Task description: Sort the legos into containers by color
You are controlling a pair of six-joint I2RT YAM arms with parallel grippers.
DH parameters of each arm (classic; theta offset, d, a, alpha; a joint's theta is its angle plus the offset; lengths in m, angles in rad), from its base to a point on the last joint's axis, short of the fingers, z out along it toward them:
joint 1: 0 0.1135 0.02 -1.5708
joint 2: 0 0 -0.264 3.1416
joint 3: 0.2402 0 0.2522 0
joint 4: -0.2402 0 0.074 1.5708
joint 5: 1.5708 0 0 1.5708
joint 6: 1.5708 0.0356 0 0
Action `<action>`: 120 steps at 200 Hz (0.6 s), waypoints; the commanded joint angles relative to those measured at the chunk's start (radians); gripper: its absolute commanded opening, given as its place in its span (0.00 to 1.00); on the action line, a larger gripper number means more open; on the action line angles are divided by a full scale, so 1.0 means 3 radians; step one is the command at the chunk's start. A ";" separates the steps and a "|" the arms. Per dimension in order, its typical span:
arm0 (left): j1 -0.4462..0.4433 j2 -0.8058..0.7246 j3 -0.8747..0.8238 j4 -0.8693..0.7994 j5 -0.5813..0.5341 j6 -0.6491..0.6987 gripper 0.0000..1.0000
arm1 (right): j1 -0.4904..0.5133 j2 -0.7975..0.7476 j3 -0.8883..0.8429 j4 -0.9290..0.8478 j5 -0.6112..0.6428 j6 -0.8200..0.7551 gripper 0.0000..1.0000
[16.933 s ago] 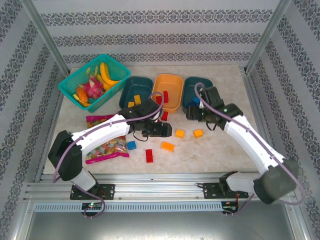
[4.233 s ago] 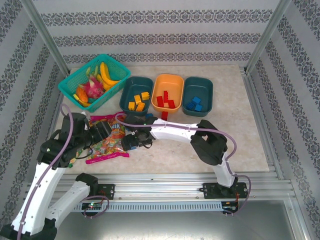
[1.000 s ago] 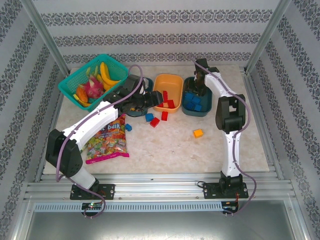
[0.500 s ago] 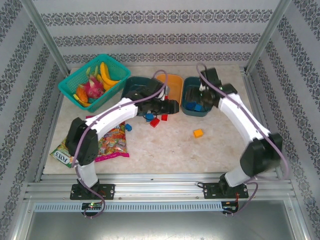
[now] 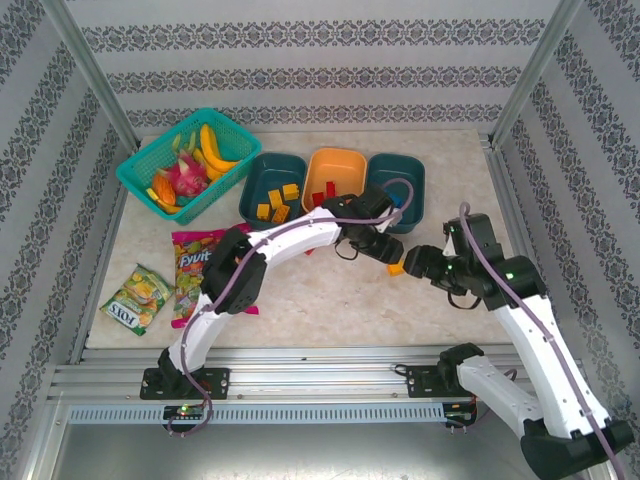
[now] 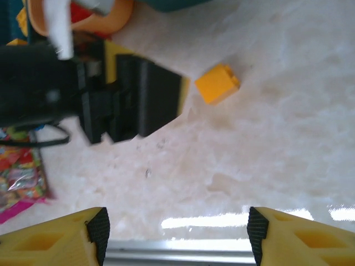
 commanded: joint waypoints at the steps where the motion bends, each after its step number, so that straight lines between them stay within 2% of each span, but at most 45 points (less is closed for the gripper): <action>1: -0.0057 0.0152 0.0226 -0.0213 -0.0266 0.0314 0.71 | -0.0044 -0.0124 -0.0055 -0.0234 -0.0615 -0.0018 0.69; 14: -0.0085 0.0220 0.0268 -0.0188 -0.0353 0.0410 0.72 | -0.0046 -0.0173 -0.0048 -0.0266 -0.0815 -0.0106 0.69; 48: -0.0193 0.0420 0.0423 -0.0213 -0.0418 0.0524 0.76 | -0.0069 -0.0253 0.0067 -0.0391 -0.1021 -0.0289 0.73; 92: -0.0330 0.0586 0.0574 -0.0201 -0.0418 0.0569 0.79 | -0.0105 -0.0149 0.0169 -0.0520 -0.1030 -0.0472 0.73; 120: -0.0382 0.0696 0.0648 -0.0235 -0.0591 0.0558 0.78 | -0.0117 -0.0077 0.0214 -0.0553 -0.1033 -0.0563 0.72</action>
